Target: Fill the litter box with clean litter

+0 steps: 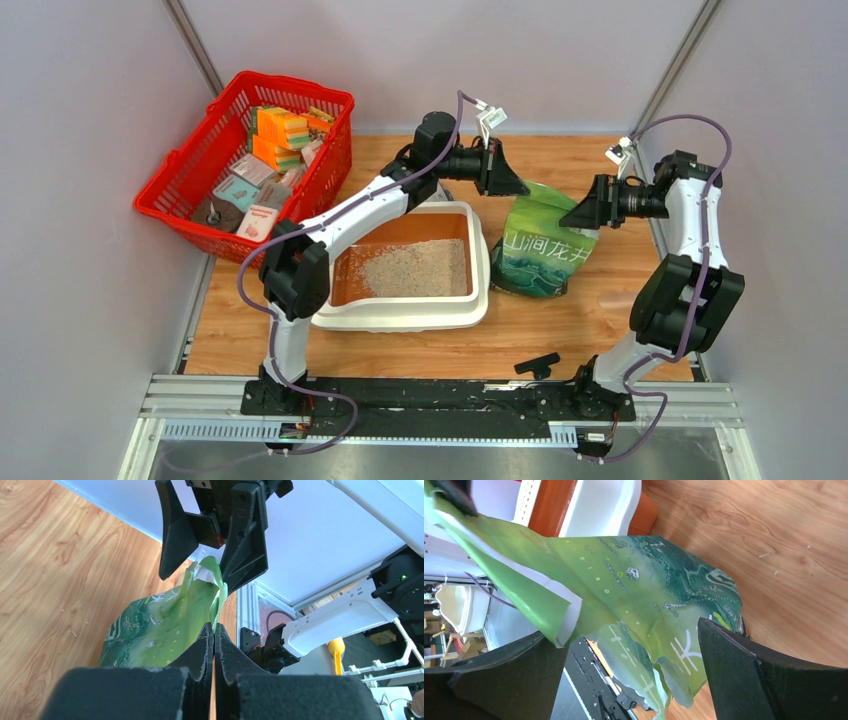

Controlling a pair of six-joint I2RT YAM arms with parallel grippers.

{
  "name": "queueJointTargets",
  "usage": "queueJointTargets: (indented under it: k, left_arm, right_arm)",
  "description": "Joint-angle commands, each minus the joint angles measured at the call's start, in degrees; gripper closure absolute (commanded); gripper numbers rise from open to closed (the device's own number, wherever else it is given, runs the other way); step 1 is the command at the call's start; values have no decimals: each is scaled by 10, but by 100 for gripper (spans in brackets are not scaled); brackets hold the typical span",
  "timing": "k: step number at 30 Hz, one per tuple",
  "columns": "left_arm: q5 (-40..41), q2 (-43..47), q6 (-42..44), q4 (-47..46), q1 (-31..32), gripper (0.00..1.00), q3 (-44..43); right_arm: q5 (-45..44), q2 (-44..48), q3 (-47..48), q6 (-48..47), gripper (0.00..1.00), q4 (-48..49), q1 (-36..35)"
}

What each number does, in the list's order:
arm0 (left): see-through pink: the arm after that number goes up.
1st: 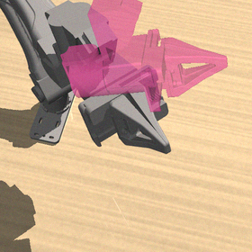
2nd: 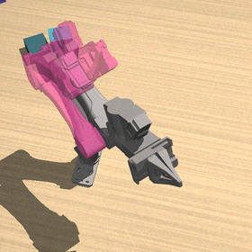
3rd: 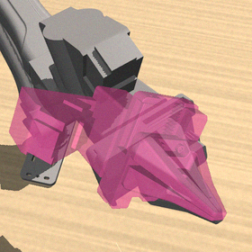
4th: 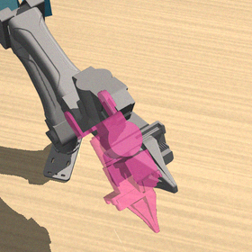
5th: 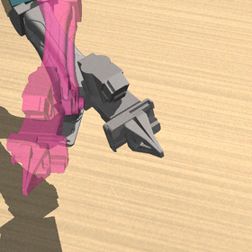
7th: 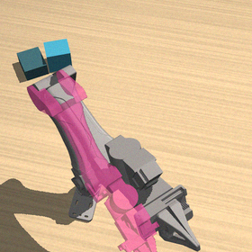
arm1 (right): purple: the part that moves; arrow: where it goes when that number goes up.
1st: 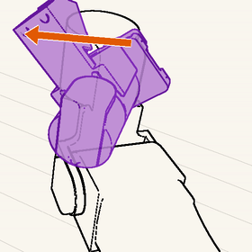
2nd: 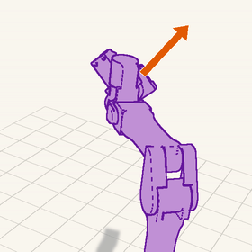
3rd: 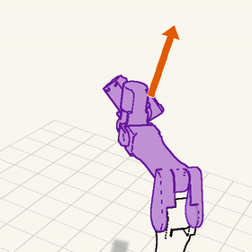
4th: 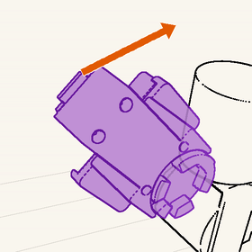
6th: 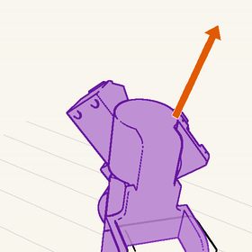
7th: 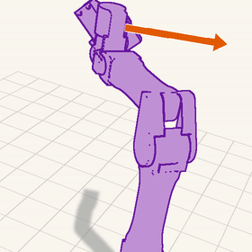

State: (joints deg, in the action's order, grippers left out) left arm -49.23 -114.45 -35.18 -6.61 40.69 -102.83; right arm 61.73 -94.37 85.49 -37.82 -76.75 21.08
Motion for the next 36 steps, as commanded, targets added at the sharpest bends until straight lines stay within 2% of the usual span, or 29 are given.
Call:
queueJointTargets:
  k: [1, 4, 6, 8, 10, 11, 13, 14, 16, 17, 19, 22, 27, 36]
  left_arm:
    - [-27, 41, 19, -33, -11, 100, -13]
    - [-25, 42, 33, -25, -11, 100, -14]
    - [-21, 40, 42, -16, -14, 100, -18]
    - [-19, 38, 49, -8, -17, 100, -25]
    - [-19, 32, 57, -2, -19, 100, -32]
    - [-17, 31, 61, 0, -21, 100, -39]
    - [-15, 26, 71, 8, -25, 100, -52]
    - [-11, 23, 77, 12, -25, 100, -58]
    - [-3, 15, 95, 19, -29, 100, -74]
    - [10, 13, 108, 20, -31, 100, -79]
    - [25, -2, 121, 21, -32, 100, -111]
    - [43, -30, 156, 34, -33, 100, -169]
    - [54, -38, 215, 42, -34, 100, -210]
    - [78, -25, 216, 37, -54, 100, -167]
  right_arm:
    - [70, 4, 19, -66, 0, -96, -5]
    - [99, -10, 34, -116, 2, -145, -27]
    - [102, -20, 49, -156, 6, -185, -44]
    - [96, -12, 42, -168, 11, -185, -67]
    - [83, 6, 35, -174, 24, -174, -87]
    - [79, 14, 32, -160, 38, -160, -91]
    - [66, 35, 32, -112, 50, -91, -94]
    - [58, 43, 34, -61, 61, -62, -94]
    - [31, 65, 44, -24, 75, 15, -95]
    - [22, 69, 49, 5, 90, 37, -95]
    - [7, 75, 70, 20, 100, 84, -95]
    - [1, 74, 106, 60, 100, 134, -95]
    - [-11, 67, 140, 107, 100, 189, -104]
    - [-59, 36, 122, 120, 100, 233, -126]
